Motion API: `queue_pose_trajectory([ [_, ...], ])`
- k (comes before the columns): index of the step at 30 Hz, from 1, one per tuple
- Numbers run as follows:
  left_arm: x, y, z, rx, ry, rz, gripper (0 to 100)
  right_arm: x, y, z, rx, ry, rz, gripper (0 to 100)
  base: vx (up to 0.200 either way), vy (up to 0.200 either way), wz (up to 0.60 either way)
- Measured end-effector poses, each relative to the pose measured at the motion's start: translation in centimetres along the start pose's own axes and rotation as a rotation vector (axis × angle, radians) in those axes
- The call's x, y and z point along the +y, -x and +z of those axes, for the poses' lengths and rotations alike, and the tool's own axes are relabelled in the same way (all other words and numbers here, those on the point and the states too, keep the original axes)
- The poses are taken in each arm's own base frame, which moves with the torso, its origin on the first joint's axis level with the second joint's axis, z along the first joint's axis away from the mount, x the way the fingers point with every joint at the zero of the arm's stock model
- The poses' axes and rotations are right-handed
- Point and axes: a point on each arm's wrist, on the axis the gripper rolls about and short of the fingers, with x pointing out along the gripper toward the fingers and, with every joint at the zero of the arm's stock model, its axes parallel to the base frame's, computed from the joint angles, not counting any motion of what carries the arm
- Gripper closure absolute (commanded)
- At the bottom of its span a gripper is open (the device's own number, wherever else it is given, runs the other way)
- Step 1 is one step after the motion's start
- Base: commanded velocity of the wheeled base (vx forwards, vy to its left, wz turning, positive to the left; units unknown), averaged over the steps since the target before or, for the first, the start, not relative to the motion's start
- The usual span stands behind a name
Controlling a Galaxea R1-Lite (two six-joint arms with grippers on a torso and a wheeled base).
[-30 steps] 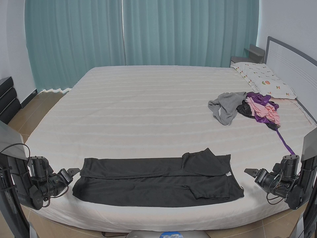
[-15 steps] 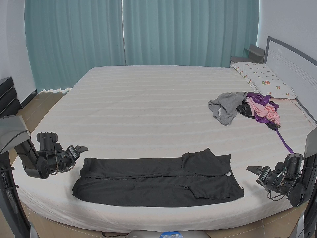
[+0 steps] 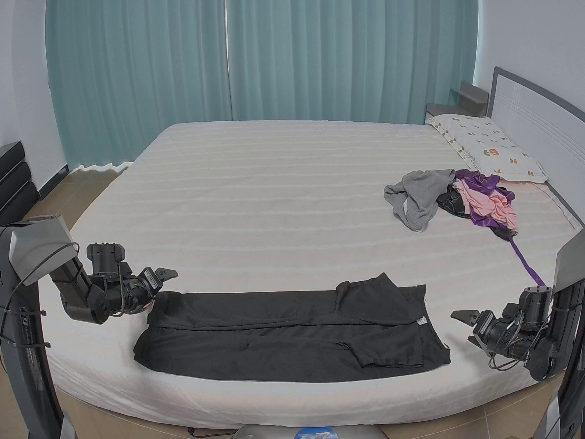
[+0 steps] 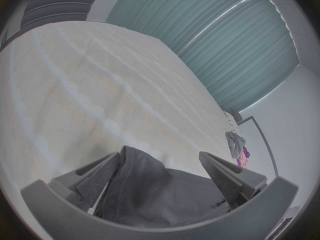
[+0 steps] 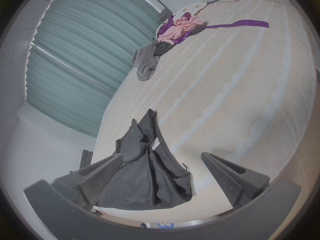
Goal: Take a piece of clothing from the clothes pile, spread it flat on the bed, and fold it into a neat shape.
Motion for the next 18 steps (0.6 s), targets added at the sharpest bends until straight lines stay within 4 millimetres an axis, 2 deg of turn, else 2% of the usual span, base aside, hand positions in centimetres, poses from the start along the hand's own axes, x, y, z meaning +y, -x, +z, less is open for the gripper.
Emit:
queue_pose_trajectory([
  [5, -0.1, -0.9, -0.4, 0.008, -0.011, 0.003, 0, -0.1, -0.2, -0.1, 0.006, -0.002, -0.004, 0, 0.000, 0.000, 0.00],
  [6, 0.0, -1.0, -0.4, 0.008, -0.011, 0.005, 100, -0.1, -0.2, -0.1, 0.007, -0.002, -0.005, 0, 0.000, 0.000, 0.00],
  [18, 1.0, -0.9, -0.3, -0.029, 0.010, 0.078, 100, -0.2, -0.2, -0.2, 0.010, -0.003, -0.010, 0, 0.000, 0.000, 0.00],
])
